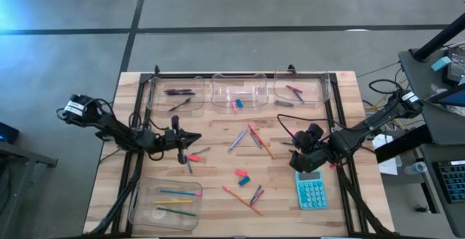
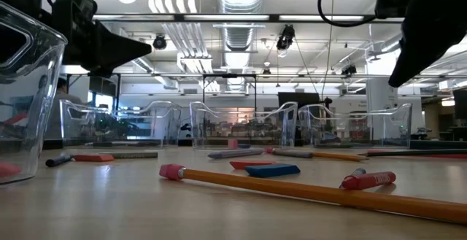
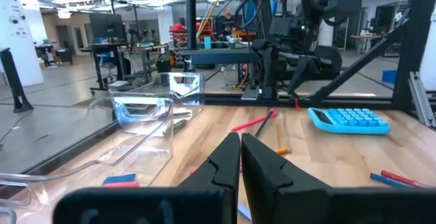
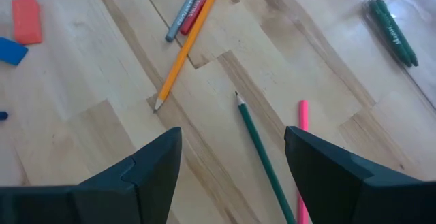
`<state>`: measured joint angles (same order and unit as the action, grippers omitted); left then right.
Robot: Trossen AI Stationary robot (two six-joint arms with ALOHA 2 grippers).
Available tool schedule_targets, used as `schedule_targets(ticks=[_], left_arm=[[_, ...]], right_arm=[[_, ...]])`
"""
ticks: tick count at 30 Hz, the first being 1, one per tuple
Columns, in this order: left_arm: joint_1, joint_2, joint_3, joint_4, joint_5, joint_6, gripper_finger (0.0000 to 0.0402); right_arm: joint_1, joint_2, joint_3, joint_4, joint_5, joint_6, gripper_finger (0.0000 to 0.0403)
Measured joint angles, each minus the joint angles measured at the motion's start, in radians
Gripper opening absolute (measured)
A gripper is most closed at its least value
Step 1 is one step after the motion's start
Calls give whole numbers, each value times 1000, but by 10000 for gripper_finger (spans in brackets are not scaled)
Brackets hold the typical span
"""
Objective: Sort crayons/erasers/pens/pencils in bins
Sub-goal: Put the dark green pencil into the bottom transparent bin
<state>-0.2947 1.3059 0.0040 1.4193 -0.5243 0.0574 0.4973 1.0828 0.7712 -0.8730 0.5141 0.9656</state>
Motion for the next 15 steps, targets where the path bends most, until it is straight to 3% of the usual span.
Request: schedule_targets(ticks=[15], left_arm=[[0,30,-1,1,0,1,0]], right_arm=[[0,0,-8,6,12,-10,249]])
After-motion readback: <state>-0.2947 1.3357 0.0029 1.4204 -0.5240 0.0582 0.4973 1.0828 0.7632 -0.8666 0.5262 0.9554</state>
